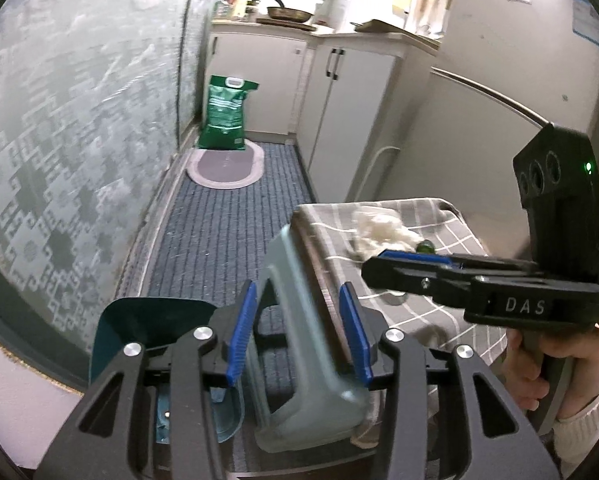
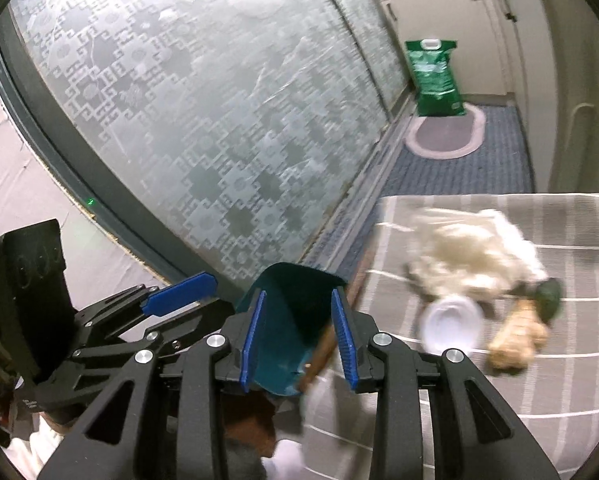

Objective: Collect trash
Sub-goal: 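Move both tools back over the table, then lower the left tool onto the second white round lid and close on it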

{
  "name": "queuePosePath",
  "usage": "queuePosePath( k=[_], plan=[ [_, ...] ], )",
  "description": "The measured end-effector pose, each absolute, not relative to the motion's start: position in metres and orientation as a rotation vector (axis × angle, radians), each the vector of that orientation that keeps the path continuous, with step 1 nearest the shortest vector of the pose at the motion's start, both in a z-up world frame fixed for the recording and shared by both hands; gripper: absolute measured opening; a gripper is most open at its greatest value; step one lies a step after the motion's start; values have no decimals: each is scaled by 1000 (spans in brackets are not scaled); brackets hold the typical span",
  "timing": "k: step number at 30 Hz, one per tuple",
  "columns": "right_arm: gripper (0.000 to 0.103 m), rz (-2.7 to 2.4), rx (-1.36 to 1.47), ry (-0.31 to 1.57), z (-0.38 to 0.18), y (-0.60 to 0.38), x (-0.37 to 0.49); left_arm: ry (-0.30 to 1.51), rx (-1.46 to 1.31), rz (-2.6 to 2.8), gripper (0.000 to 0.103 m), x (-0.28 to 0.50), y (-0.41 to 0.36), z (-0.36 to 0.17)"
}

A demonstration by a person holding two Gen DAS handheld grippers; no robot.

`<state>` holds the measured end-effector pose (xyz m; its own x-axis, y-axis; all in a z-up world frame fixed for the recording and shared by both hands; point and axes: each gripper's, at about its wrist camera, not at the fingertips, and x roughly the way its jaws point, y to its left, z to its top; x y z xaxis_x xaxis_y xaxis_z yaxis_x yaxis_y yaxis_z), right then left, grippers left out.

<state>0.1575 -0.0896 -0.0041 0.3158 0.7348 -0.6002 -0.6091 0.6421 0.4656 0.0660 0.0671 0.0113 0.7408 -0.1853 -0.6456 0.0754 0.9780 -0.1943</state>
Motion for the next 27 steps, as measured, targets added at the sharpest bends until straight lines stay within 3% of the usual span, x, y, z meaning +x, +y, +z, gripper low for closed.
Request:
queuePosePath(
  k=[27],
  plan=[
    [43, 690, 123, 866, -25, -208, 165, 771, 138, -205, 54, 106, -55, -33]
  ],
)
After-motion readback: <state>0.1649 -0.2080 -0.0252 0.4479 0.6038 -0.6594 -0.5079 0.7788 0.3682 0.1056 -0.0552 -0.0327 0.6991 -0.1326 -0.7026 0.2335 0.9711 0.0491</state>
